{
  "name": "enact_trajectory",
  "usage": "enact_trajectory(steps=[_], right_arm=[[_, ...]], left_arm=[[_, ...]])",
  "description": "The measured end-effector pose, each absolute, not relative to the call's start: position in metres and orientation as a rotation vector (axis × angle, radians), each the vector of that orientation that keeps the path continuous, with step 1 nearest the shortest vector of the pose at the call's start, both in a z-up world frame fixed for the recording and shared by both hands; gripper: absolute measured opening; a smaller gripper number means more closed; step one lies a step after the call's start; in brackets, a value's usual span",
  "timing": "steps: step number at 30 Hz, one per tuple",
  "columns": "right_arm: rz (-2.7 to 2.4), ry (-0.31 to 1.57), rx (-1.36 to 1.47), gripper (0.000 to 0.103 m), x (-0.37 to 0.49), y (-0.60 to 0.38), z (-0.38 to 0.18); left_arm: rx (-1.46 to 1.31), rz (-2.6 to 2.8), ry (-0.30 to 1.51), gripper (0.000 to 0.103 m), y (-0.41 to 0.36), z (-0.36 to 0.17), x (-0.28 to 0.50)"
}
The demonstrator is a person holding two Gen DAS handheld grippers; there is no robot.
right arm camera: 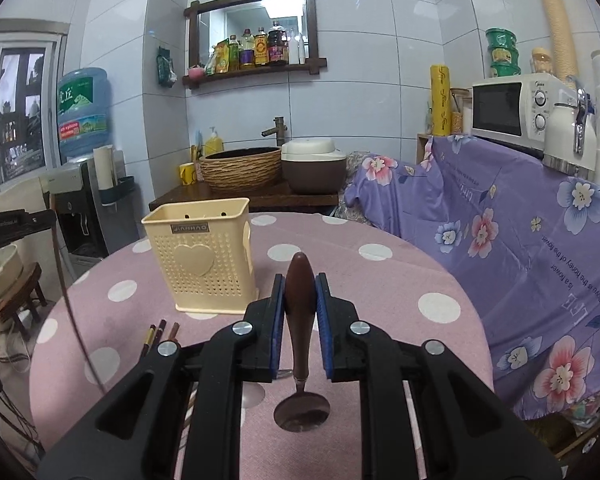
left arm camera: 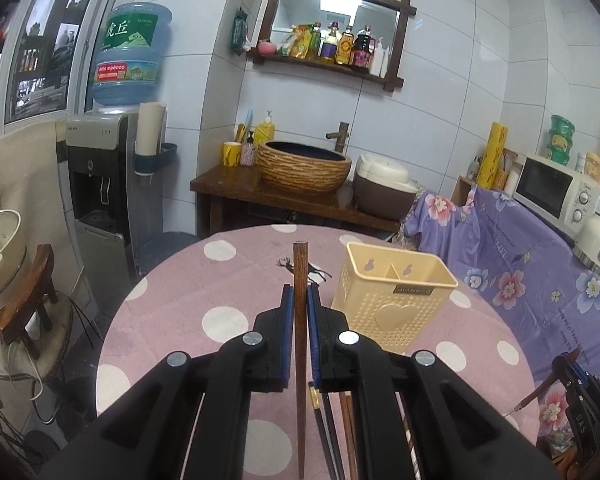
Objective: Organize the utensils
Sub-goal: 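Carry both utensils to the beige holder and insert the chopstick with the left gripper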
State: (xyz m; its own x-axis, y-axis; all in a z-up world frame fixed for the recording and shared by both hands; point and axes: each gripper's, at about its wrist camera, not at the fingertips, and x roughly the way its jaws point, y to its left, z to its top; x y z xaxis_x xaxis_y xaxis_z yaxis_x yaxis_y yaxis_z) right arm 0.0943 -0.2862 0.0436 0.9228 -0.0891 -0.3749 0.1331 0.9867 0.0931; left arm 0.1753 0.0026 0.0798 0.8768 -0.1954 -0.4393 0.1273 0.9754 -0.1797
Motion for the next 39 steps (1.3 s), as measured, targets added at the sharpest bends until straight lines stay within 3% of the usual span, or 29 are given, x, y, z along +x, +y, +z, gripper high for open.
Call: enact_trajectory(steps=[18, 31, 39], right_arm=[[0.005, 0.446, 0.196, 0.016, 0.125, -0.287, 0.046], [0.095, 0.277, 0.174, 0.016, 0.232, -0.266, 0.188], [0.056, 0.327, 0.164, 0.016, 0.288, -0.246, 0.159]], left_arm=[[-0.169, -0.192, 0.447, 0.008, 0.013, 0.099, 0.186], [-0.169, -0.267, 0.272, 0.008, -0.022, 0.242, 0.235], [-0.192, -0.240, 0.330, 0.008, -0.056, 0.206, 0.278]])
